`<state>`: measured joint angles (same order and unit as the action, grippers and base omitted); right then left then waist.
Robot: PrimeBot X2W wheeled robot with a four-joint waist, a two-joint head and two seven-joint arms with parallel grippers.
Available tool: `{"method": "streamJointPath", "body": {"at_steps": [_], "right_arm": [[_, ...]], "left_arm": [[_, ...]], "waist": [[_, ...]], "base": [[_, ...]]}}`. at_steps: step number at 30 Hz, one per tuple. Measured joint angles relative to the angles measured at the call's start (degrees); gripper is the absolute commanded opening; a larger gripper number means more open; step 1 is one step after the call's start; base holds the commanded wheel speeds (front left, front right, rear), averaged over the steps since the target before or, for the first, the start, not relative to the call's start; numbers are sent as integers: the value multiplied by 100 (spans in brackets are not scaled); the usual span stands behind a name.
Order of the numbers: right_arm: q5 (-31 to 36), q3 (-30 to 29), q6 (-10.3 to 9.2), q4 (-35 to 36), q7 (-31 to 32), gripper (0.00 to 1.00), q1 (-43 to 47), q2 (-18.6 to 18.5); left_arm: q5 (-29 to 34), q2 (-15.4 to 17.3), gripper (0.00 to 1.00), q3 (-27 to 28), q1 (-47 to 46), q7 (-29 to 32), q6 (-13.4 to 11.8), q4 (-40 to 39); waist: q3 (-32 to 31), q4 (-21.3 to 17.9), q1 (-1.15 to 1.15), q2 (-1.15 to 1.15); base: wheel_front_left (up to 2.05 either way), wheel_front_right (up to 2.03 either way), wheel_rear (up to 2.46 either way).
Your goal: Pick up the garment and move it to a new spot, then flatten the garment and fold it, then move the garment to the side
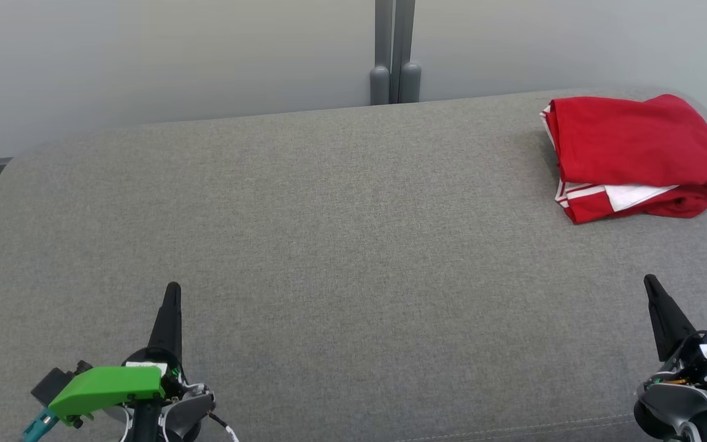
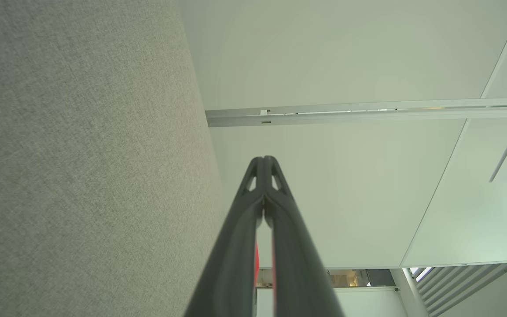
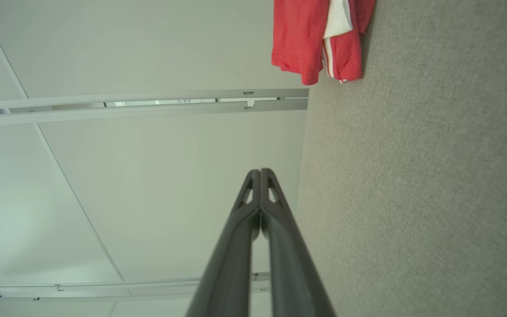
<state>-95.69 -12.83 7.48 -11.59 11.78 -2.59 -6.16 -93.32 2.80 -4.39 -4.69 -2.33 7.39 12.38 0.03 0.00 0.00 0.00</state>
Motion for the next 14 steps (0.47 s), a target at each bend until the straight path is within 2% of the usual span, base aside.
{"method": "streamJointPath", "body": {"at_steps": [14], "right_arm": [[9, -23, 0, -2, 24, 0, -2, 12]], "left_arm": [[0, 0, 0, 1, 0, 0, 0, 1]], "waist": [[0, 0, 0, 0]], "base": [[0, 0, 0]]}}
